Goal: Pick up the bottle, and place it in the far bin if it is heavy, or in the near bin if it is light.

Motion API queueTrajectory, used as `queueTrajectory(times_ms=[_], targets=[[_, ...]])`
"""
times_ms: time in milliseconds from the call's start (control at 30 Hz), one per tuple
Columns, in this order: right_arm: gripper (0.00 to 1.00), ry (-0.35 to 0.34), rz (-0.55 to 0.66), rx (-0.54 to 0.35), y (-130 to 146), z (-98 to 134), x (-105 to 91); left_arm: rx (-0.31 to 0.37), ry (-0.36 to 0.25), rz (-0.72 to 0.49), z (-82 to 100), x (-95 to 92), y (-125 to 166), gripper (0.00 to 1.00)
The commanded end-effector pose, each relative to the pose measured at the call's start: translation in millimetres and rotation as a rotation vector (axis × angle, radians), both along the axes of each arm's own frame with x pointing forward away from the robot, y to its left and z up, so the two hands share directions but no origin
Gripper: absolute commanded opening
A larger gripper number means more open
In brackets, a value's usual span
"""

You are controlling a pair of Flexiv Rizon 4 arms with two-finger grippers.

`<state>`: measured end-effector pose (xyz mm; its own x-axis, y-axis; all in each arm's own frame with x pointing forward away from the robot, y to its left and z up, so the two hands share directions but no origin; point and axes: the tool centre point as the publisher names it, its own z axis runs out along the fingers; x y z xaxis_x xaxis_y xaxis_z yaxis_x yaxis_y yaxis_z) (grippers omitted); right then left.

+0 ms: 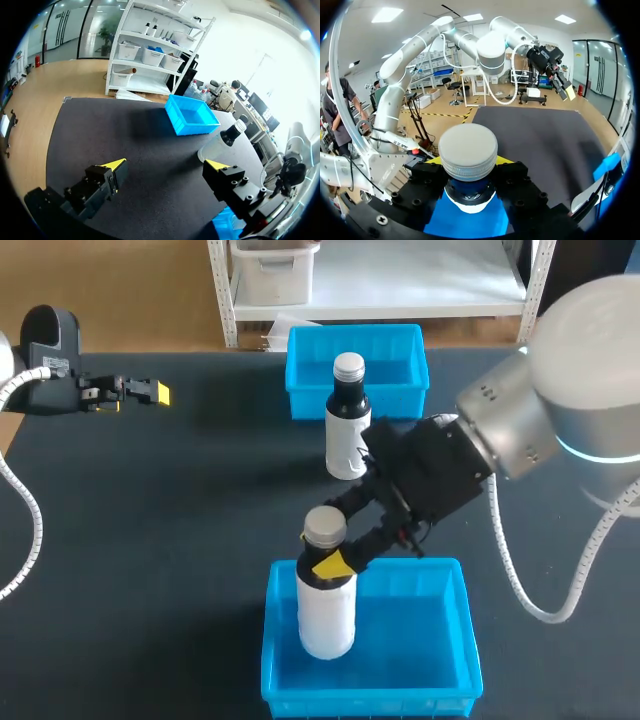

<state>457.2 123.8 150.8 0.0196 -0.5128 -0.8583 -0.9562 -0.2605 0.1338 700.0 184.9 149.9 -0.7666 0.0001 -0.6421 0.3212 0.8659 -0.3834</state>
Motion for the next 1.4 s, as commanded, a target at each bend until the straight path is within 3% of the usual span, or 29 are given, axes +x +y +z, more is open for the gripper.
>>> queueTrajectory(times_ms=[33,200,333,467,533,567,1033,1167,1400], targets=[[0.0,0.008,0.009,0.009,3,-6,3.8,0.0,0.0,0.0,0.0,0.0,0,1.0],[0.01,0.015,0.014,0.01,4,-9,4.4,0.0,0.0,0.0,0.0,0.0,0,1.0],[0.36,0.019,0.018,0.007,4,-11,4.9,0.0,0.0,0.0,0.0,0.0,0,1.0],[0.52,0.019,0.026,0.002,4,-13,4.1,0.0,0.0,0.0,0.0,0.0,0,1.0],[0.91,0.019,0.028,0.0,4,-13,3.7,0.0,0.0,0.0,0.0,0.0,0,1.0],[1.0,0.019,0.028,-0.001,4,-13,3.6,0.0,0.0,0.0,0.0,0.0,0,1.0],[1.0,0.01,0.01,-0.046,-18,-7,11.0,0.0,0.0,0.0,0.0,0.0,0,1.0],[1.0,-0.004,-0.035,-0.094,-40,-6,26.7,0.0,0.0,0.0,0.0,0.0,0,1.0],[1.0,-0.005,-0.161,-0.127,-90,-4,82.6,0.0,0.0,0.0,0.0,0.0,0,1.0]])
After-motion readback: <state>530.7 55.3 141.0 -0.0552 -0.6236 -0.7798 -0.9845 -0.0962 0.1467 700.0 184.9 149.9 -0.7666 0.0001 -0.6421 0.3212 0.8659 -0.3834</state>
